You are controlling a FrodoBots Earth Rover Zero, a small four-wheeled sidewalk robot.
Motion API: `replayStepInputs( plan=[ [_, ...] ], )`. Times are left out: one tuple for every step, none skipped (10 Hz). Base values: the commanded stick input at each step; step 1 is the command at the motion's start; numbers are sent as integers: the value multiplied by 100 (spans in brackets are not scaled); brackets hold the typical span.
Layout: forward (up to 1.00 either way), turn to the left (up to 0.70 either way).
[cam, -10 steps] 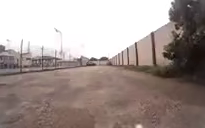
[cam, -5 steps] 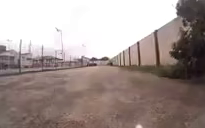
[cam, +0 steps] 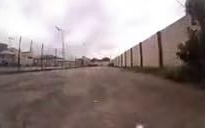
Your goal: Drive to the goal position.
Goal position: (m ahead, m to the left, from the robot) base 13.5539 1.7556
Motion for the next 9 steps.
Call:
replayStepInputs(
  plan=[
    [70,0],
    [70,0],
    [70,0],
    [70,0],
    [70,0],
    [70,0],
    [70,0],
    [70,0],
    [70,0]
  ],
)
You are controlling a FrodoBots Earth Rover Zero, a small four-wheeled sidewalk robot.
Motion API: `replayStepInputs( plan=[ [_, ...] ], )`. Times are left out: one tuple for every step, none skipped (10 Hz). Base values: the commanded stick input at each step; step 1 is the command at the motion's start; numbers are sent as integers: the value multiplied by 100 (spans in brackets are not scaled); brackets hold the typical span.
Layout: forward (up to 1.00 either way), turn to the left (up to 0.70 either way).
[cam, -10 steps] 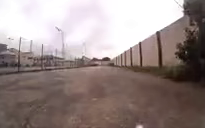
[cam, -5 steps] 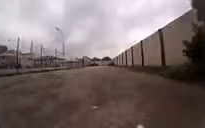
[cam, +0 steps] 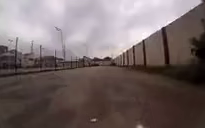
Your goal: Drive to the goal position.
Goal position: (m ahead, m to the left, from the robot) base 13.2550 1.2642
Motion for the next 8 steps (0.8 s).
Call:
replayStepInputs(
  plan=[
    [70,0],
    [70,0],
    [70,0],
    [70,0],
    [70,0],
    [70,0],
    [70,0],
    [70,0]
  ],
)
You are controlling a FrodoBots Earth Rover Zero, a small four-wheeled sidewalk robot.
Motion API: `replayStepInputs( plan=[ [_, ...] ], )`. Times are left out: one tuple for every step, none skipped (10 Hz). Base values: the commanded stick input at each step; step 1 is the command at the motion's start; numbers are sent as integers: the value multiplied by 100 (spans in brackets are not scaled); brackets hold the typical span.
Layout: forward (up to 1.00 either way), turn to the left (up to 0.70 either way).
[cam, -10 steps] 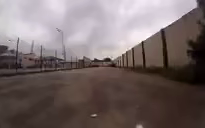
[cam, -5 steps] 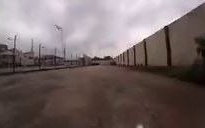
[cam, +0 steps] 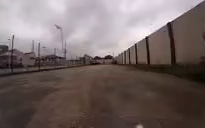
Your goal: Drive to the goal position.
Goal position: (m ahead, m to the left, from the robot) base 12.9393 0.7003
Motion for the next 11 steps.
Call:
replayStepInputs(
  plan=[
    [70,0],
    [70,0],
    [70,0],
    [70,0],
    [70,0],
    [70,0],
    [70,0],
    [70,0],
    [70,0],
    [70,0],
    [70,0]
  ],
)
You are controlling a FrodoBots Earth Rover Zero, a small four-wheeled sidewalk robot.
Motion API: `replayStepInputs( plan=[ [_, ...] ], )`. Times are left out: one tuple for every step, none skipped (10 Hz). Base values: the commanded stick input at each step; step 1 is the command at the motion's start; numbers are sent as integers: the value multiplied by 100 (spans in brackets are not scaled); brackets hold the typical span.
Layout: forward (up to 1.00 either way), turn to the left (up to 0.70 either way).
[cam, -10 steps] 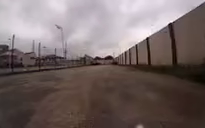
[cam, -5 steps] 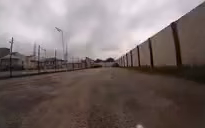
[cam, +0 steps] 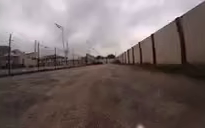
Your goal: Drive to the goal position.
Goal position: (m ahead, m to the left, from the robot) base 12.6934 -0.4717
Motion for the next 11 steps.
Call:
replayStepInputs(
  plan=[
    [70,0],
    [70,0],
    [70,0],
    [70,0],
    [70,0],
    [70,0],
    [70,0],
    [70,0],
    [70,0],
    [70,0],
    [70,0]
  ],
)
